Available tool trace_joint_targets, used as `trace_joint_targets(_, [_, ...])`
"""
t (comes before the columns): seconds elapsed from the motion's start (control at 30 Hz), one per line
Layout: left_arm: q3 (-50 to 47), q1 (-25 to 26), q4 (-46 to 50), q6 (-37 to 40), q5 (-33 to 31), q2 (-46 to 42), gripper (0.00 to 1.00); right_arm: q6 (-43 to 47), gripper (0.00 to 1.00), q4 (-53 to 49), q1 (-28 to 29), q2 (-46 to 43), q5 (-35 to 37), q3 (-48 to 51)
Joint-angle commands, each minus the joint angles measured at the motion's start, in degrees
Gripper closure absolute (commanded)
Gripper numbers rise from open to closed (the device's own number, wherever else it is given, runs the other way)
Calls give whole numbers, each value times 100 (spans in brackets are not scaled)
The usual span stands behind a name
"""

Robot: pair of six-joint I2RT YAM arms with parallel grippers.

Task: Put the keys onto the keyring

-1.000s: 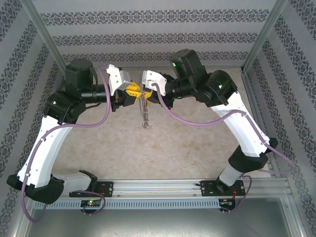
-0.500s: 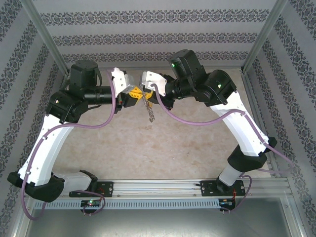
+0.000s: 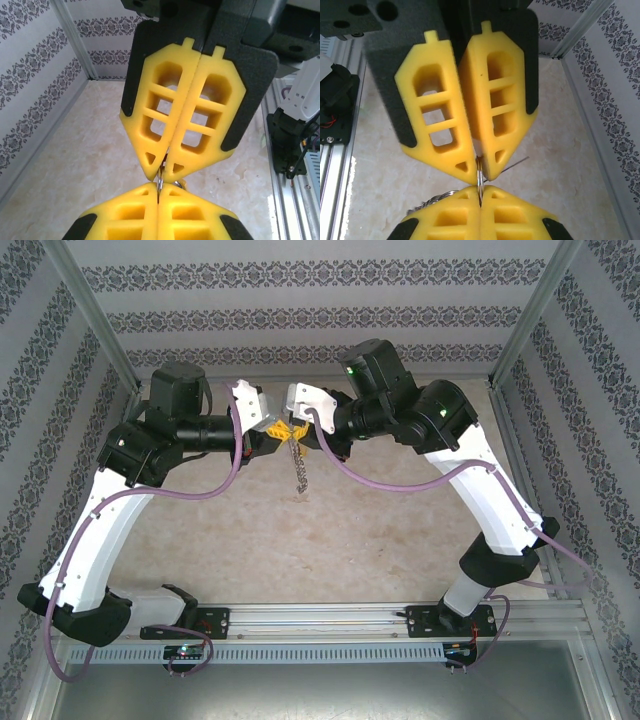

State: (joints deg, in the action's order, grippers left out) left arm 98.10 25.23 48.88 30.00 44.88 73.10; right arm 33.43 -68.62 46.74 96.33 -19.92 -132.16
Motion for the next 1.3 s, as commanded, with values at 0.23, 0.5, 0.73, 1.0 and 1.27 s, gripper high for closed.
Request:
trace_joint_targets(0.23, [249, 69, 37, -72, 212, -15, 100, -216, 83, 349, 29, -298, -164, 284])
trace_joint_targets(0.5, [253, 12, -142, -257, 475, -33, 100, -728, 74, 994, -198, -844, -316, 1006])
trace_joint_targets(0.73, [267, -46, -307, -398, 669, -51, 100, -1142, 78, 1383, -501, -1025, -853, 1314])
trace_joint_targets(1.0, [297, -148, -589, -656, 863, -84, 100, -1426, 77, 1501, -699, -1057, -1473, 1447])
trace_joint_targets(1.27, [306, -211, -887, -890, 1011, -90, 100, -1712, 77, 1805, -824, -1196, -2122, 1729])
